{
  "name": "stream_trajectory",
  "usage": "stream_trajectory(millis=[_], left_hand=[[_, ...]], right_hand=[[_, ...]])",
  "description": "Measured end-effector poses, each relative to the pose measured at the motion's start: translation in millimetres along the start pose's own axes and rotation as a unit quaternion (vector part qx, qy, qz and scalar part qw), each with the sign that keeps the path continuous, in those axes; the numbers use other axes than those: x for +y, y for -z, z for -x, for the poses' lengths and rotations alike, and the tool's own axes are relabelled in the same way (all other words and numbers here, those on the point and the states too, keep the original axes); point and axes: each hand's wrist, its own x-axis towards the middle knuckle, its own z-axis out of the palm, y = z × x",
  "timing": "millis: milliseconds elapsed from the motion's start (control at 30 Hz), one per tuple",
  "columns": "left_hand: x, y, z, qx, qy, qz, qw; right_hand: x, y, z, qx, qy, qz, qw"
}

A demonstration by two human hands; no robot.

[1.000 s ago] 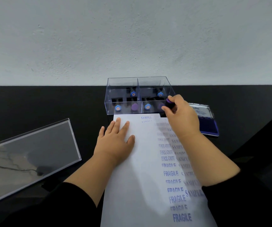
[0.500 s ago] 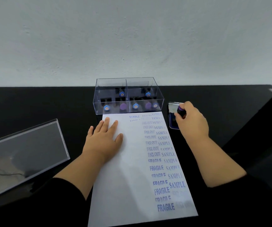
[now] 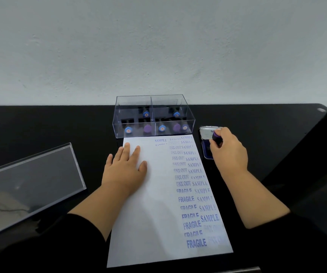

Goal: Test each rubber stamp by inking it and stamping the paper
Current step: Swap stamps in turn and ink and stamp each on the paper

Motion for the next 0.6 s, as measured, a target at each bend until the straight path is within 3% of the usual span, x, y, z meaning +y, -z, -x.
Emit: stream_trajectory(millis=[333,600], left_hand=[[-1,2,-2,-0.007,-0.005,-0.004,1.000],[-2,1,-2,0.001,-0.014,0.008,1.000]], right_hand=[[-4,4,1,-0.006,-0.009,-0.001,1.000],[-39,-5,-1,-0.014,0.042,-0.050,0.998]])
